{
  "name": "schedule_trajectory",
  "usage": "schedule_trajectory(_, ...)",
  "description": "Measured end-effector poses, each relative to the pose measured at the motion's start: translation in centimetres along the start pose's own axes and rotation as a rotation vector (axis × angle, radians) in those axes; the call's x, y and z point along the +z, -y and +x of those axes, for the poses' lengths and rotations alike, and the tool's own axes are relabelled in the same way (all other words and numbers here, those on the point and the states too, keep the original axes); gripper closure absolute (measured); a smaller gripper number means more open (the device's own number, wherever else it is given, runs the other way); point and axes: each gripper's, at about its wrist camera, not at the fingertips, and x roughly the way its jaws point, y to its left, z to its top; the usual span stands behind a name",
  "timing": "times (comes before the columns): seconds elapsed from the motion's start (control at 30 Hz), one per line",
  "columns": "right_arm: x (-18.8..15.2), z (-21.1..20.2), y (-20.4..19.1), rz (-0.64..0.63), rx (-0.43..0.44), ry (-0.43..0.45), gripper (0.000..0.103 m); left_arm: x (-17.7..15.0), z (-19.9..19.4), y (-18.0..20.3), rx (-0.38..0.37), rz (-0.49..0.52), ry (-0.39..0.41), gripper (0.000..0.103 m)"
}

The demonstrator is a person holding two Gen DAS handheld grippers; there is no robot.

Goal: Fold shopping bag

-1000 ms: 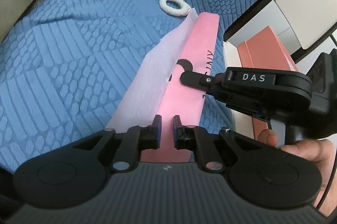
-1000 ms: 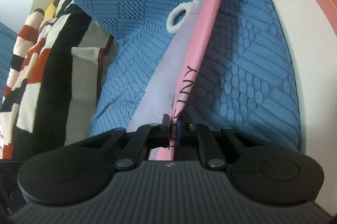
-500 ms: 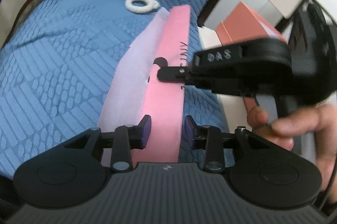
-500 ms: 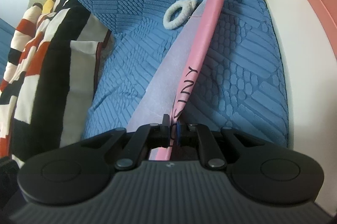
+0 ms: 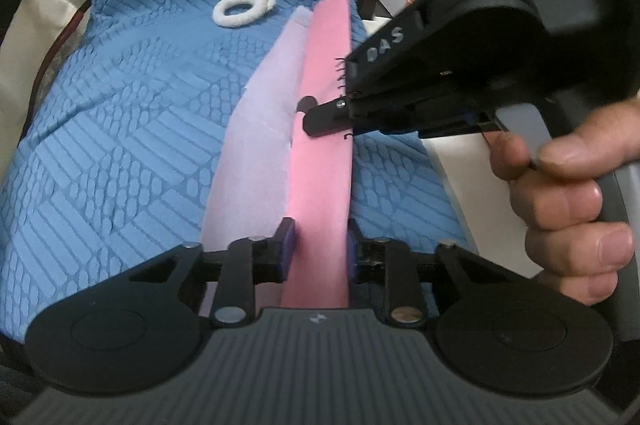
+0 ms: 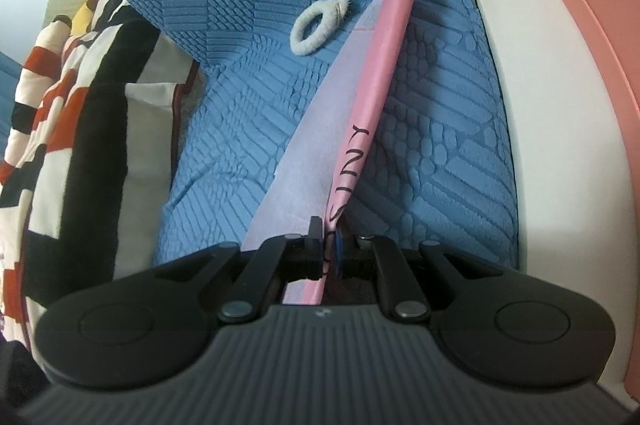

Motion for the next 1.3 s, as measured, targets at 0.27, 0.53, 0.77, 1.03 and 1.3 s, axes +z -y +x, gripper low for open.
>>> schedule_trajectory(0.27, 0.2, -1.0, -1.2, -0.055, 0.022, 0.050, 0.081, 0.9, 0.3, -3.3, -0.090, -0.215, -0.022, 0.093)
schedule_trajectory(0.53, 0.1, -1.4, -2.0, -0.099, 0.022, 0.090, 0.081, 0.9, 1.0, -5.9, -0.177, -0.405, -0.061, 0.094)
schedule_trajectory(0.77, -0.5, 0.7, -3.3, -0.169, -0.017, 0.050, 0.082, 1.0, 1.4, -7.2, -0.222, -0.498, -0.082, 0.094)
schedule_trajectory(1.03, -0.7, 2.6, -3.7, -0.208, -0.047, 0.022, 0.082, 1.2, 1.6, -8.6, -0.250, -0.585, -0.089, 0.092)
schedule_trajectory(1.3, -0.7, 3.2, -4.0, -0.235, -0.063, 0.011, 0.085, 1.7, -0.1, -9.6, -0.215, -0.587, -0.053, 0.085)
